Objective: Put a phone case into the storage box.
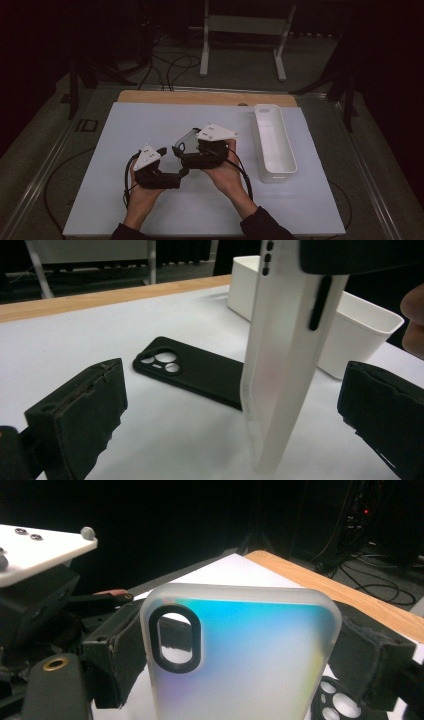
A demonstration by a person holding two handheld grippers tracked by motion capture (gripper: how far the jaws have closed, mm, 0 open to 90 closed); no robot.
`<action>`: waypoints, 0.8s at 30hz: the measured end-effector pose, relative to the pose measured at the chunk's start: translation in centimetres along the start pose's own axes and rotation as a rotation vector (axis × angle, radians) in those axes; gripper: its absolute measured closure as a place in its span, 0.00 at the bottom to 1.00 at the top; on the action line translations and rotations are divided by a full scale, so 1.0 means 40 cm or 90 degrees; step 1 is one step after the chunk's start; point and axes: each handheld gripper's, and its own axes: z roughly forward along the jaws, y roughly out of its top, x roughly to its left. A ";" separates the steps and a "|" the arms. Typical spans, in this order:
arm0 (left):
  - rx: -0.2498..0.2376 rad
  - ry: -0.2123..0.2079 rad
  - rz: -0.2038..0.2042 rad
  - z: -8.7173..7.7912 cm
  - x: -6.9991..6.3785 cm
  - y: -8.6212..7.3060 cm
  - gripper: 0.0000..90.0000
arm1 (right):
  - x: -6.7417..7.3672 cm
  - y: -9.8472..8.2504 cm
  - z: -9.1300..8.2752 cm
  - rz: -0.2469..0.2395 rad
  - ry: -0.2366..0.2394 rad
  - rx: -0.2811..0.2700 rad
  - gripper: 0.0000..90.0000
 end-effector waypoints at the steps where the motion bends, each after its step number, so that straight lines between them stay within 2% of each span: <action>1: -0.004 0.000 0.001 -0.003 0.004 -0.002 0.00 | -0.002 0.000 0.000 0.001 0.001 0.001 0.19; 4: -0.012 -0.002 0.005 -0.011 0.012 -0.007 0.00 | -0.006 -0.001 0.001 0.004 -0.001 0.003 0.19; 8: -0.018 -0.003 0.021 -0.021 0.023 -0.019 0.00 | -0.011 -0.001 -0.001 0.007 -0.003 0.003 0.19; 17: -0.018 0.034 0.030 -0.052 0.056 -0.051 0.00 | -0.023 -0.001 -0.008 0.008 -0.011 0.003 0.19; 24: -0.010 0.056 0.049 -0.077 0.083 -0.077 0.00 | -0.034 -0.002 -0.013 0.011 -0.019 0.004 0.19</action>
